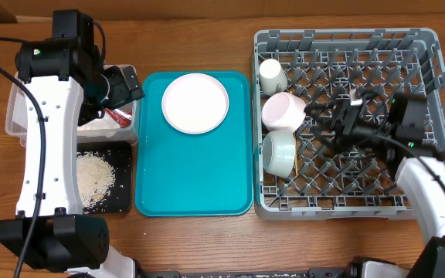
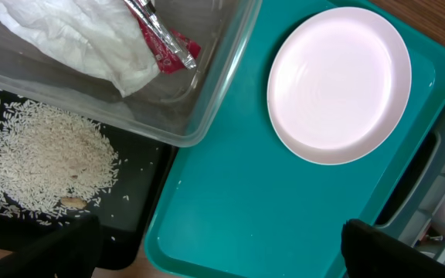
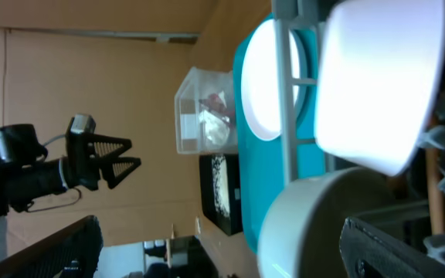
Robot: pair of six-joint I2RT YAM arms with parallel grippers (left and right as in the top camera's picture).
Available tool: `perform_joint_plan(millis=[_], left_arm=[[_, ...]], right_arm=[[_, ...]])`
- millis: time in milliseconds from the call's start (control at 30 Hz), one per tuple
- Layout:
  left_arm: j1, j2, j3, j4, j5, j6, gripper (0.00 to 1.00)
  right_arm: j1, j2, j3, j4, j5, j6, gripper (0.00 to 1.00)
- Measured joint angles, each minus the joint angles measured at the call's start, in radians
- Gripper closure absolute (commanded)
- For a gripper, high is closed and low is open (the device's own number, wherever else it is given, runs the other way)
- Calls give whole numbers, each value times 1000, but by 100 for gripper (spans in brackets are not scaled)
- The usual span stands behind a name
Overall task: Sort waste into correct bins and load items into the dishwasher
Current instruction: 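Place the grey-green bowl upside down in the rack and release, then move the right gripper back to the pink plate on the tray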
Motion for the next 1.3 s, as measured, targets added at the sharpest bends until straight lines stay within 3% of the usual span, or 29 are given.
perform_joint_plan(millis=[167,300,500,667,900,1100,1300], left_arm=[[0,0,0,0,0,0,0],[0,0,0,0,0,0,0],[0,0,0,0,0,0,0],[0,0,0,0,0,0,0],[0,0,0,0,0,0,0],[0,0,0,0,0,0,0],[0,0,0,0,0,0,0]], right_arm=[[60,0,180,-240,82,-78,0],[245,0,307,-460,268,-213,0],[560,0,357,-585,602,-342,1],[697,16,358,-653,826,-363,0],[703,50,358,-723,1062,-347,0],[694,51,400,-716,1092,-356,0],[694,51,530,-518,1017,-367,0]])
